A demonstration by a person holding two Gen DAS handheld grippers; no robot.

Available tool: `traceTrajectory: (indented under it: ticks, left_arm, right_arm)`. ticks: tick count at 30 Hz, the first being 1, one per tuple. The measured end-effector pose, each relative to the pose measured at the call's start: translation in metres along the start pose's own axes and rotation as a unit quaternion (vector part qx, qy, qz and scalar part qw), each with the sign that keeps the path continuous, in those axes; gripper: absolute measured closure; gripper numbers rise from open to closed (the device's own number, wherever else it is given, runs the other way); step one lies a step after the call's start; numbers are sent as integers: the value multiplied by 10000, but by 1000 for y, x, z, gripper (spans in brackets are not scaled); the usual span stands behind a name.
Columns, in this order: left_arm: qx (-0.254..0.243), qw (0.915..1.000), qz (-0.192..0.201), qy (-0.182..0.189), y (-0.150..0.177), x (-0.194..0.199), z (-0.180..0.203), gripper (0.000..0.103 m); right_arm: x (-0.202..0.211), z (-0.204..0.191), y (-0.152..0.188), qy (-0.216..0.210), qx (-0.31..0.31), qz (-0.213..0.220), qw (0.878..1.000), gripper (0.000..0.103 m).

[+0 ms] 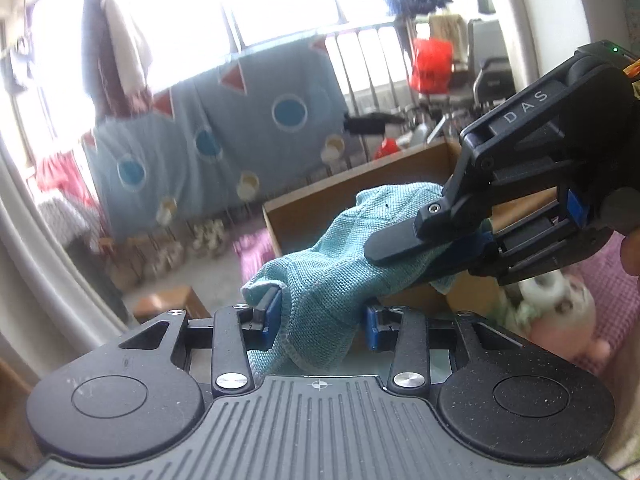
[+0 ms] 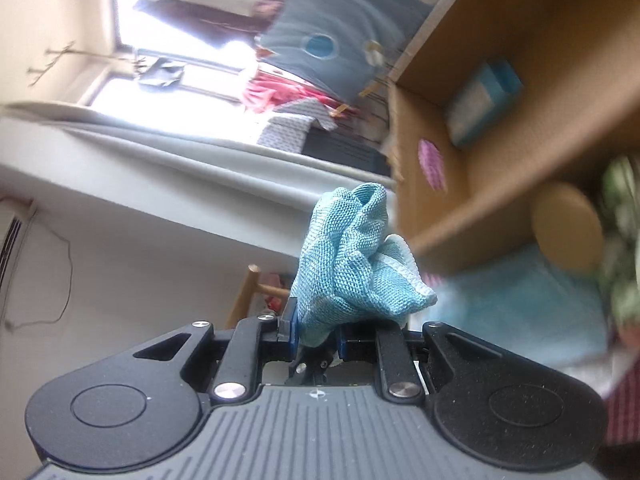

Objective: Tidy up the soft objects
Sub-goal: 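Lower the teal towel into the cardboard box and open the right gripper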

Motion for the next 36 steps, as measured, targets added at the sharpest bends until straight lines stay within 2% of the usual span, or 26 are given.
traceTrajectory:
  ticks: [5, 8, 11, 14, 16, 17, 20, 23, 26, 33, 36]
  left_arm:
    - [-150, 9991, 397, -7, -41, -19, 1, 63]
    - [-229, 9989, 393, 120, -59, -47, 8, 63]
    - [-339, 9989, 214, 244, -67, -82, 19, 62]
    - [-420, 9981, -138, 426, -65, -118, 27, 60]
    - [-435, 9966, -419, 560, -61, -141, 32, 57]
    - [-459, 9956, -547, 601, -57, -149, 32, 51]
    - [-494, 9933, -829, 628, -50, -169, 32, 45]
    - [-391, 9940, -845, 576, -48, -168, 23, 40]
    - [-173, 9957, -759, 497, -48, -158, 5, 38]
    - [598, 9960, -640, 186, -44, -130, -37, 37]
    - [814, 9947, -624, 97, -37, -119, -49, 37]
  right_arm:
    - [1, -14, -48, 128, 367, 89, 9992, 84]
    - [-2, 0, -81, 344, 277, 70, 9990, 84]
    - [-10, 29, -106, 603, -13, -5, 9982, 84]
    - [-21, 62, -126, 905, -275, -109, 9955, 84]
    - [-28, 85, -137, 1076, -486, -156, 9929, 84]
    - [-32, 98, -142, 1162, -605, -178, 9912, 84]
    - [-44, 131, -149, 1416, -967, -294, 9847, 84]
    - [-55, 161, -149, 1634, -1343, -421, 9765, 84]
    - [-63, 173, -149, 1662, -1558, -464, 9726, 84]
    - [-67, 162, -149, 1123, -1645, -18, 9800, 84]
    - [-65, 166, -145, 975, -1776, 105, 9792, 84]
Point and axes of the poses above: each gripper's, at about its wrist camera, not at the fingertips, and x roughly against the way its jaws point, z to its right, y to its underside, the point moved 5 cm from there along -x, roughly the way its jaws point, and after that the axes turned 12 degrees about -y, right-handed, at the moved point
